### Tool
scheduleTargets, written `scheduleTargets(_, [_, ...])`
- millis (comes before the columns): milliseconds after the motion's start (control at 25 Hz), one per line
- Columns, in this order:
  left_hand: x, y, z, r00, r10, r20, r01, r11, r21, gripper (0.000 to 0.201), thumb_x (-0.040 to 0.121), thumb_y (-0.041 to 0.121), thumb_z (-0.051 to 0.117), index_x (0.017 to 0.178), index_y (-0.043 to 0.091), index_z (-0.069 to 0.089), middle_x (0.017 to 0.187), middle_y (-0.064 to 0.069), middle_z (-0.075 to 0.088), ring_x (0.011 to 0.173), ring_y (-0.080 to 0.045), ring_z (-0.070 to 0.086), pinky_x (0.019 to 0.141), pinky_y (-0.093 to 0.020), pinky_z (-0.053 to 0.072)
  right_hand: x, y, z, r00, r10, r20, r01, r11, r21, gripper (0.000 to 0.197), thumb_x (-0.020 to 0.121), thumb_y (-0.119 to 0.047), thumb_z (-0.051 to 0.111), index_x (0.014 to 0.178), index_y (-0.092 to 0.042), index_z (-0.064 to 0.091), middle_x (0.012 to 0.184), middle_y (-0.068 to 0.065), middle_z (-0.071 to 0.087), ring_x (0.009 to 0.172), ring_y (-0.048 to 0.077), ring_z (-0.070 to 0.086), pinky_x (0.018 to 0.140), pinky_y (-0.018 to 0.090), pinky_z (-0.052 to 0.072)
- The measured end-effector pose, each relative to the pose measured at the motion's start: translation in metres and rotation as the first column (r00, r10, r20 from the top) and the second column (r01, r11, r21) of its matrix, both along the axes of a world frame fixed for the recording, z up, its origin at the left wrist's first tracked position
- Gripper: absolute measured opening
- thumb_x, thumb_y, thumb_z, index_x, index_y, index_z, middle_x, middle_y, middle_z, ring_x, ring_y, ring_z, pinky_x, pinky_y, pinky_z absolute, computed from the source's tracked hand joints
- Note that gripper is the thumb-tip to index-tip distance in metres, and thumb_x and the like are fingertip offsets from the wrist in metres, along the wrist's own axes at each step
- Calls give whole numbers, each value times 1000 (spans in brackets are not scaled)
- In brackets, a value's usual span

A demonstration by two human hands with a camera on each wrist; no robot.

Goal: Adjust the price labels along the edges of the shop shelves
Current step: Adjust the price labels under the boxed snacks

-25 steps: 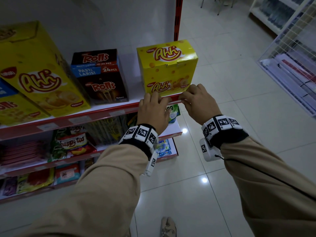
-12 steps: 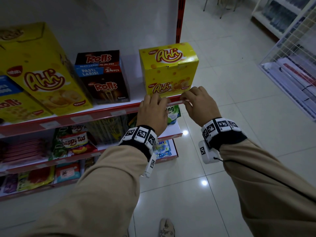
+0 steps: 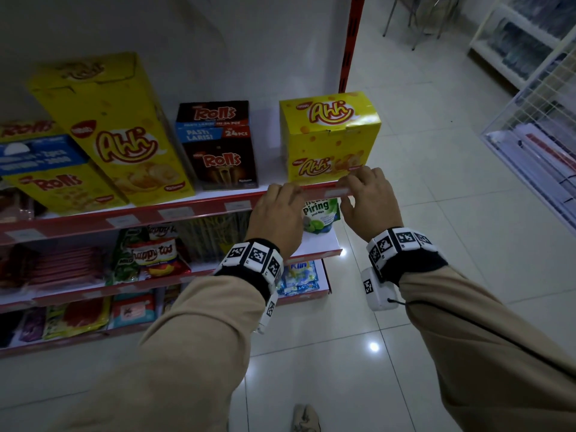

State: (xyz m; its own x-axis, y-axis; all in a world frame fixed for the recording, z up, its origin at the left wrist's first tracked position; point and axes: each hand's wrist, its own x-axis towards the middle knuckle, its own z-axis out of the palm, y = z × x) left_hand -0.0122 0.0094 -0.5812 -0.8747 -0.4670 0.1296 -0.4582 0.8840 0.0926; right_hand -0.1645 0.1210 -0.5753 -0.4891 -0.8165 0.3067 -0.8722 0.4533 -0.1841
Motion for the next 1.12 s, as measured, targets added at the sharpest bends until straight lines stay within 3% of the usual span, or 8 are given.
scheduleTargets(240, [68,-37,-4,995,54,87,-54,999,-4,44,90,25,49,133,17,45,135,-4,43,120,-26,38,96,-38,37,73,-41,-5,992,128,16,-129,984,121,26,81,-11,57,104,0,60,113,19,57,101,37,49,79,46,42])
scheduleTargets(440, [138,-77,-5,989,89,115,-86,996,-29,45,89,24,49,133,15,46,133,-6,44,119,-28,39,92,-38,37,146,-89,-10,980,192,52,-198,968,152,40,83,-15,54,122,-11,57,128,13,51,110,34,45,84,42,38])
scheduleTargets(760, [204,-117,-11,996,71,55,-66,994,-92,53,83,24,57,134,11,48,136,-10,45,120,-32,42,93,-41,36,206,-117,-27,990,102,-92,-95,992,82,54,77,-22,60,130,-16,54,124,12,56,103,34,53,78,41,41])
scheduleTargets(920, [212,-124,-13,998,49,28,-46,995,-92,56,81,24,58,135,13,46,136,-9,43,121,-31,41,94,-41,35,215,-124,-30,994,13,-110,-7,999,54,52,75,-23,59,126,-16,54,125,14,53,102,35,51,77,41,40])
scheduleTargets(1120, [214,-129,-11,996,78,-45,-82,992,-99,57,77,22,60,132,16,46,132,-9,44,115,-32,41,88,-43,38,215,-147,-14,994,-47,-101,51,998,43,37,70,-26,58,105,-12,54,113,13,52,100,33,47,76,41,36])
